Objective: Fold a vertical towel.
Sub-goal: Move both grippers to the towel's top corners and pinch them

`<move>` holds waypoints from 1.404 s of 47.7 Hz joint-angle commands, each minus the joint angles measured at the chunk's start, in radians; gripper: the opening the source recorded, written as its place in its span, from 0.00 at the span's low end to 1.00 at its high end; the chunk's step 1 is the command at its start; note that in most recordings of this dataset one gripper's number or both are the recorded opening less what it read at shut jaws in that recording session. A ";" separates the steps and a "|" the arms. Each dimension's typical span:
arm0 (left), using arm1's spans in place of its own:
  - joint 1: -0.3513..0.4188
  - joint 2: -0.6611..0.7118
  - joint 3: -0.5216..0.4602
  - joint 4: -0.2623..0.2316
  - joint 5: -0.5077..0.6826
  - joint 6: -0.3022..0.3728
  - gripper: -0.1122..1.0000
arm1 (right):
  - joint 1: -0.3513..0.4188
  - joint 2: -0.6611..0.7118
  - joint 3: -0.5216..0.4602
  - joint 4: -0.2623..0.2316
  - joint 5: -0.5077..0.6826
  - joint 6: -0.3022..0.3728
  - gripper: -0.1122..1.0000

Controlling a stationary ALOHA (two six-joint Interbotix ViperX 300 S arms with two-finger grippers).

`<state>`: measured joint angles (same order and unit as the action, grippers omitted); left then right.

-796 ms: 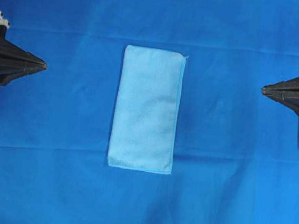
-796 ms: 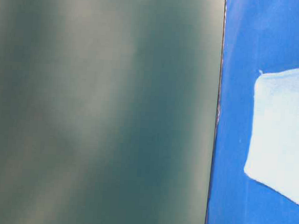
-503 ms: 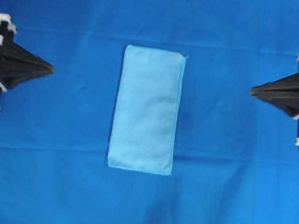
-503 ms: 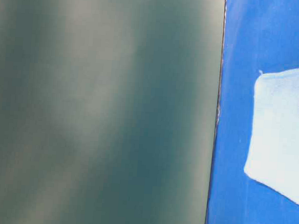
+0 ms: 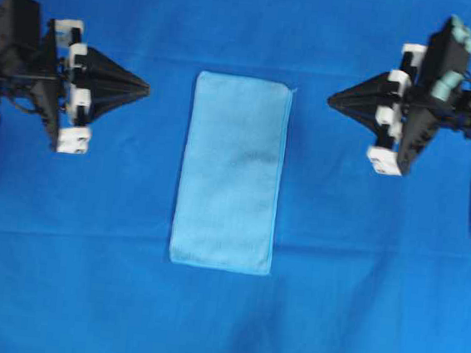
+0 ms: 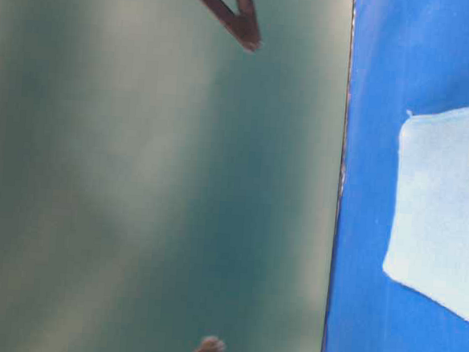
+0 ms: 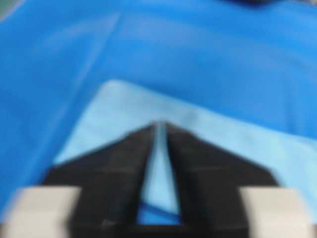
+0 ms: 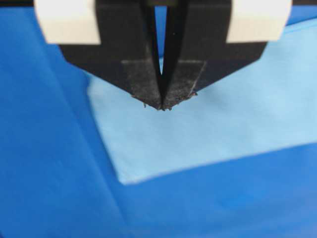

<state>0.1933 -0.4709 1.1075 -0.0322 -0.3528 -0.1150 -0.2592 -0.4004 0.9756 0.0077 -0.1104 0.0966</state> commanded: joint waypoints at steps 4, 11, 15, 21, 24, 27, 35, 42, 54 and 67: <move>0.052 0.124 -0.054 0.000 -0.034 0.002 0.51 | -0.069 0.135 -0.067 -0.006 0.008 -0.005 0.14; 0.098 0.245 -0.084 -0.002 -0.061 0.002 0.80 | -0.101 0.261 -0.112 -0.023 -0.006 -0.006 0.50; 0.115 0.316 -0.106 -0.002 -0.095 0.002 0.80 | -0.109 0.328 -0.143 -0.035 -0.025 -0.009 0.66; 0.143 0.436 -0.141 0.000 -0.140 0.002 0.81 | -0.118 0.402 -0.178 -0.052 -0.040 -0.009 0.65; 0.155 0.485 -0.156 0.000 -0.152 0.002 0.81 | -0.123 0.434 -0.192 -0.055 -0.046 -0.009 0.64; 0.164 0.532 -0.176 -0.002 -0.160 0.002 0.81 | -0.127 0.468 -0.204 -0.057 -0.052 -0.009 0.64; 0.175 0.626 -0.225 -0.002 -0.170 0.002 0.81 | -0.130 0.529 -0.222 -0.057 -0.064 -0.009 0.64; 0.186 0.676 -0.256 -0.002 -0.170 0.003 0.81 | -0.132 0.552 -0.233 -0.055 -0.064 -0.009 0.64; 0.186 0.707 -0.268 0.000 -0.163 0.003 0.74 | -0.130 0.554 -0.229 -0.060 -0.060 -0.020 0.62; 0.167 0.716 -0.265 0.000 -0.137 0.018 0.19 | -0.124 0.551 -0.209 -0.104 -0.055 -0.029 0.13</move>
<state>0.3651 0.2562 0.8514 -0.0322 -0.4909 -0.0982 -0.3820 0.1687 0.7670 -0.0936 -0.1626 0.0690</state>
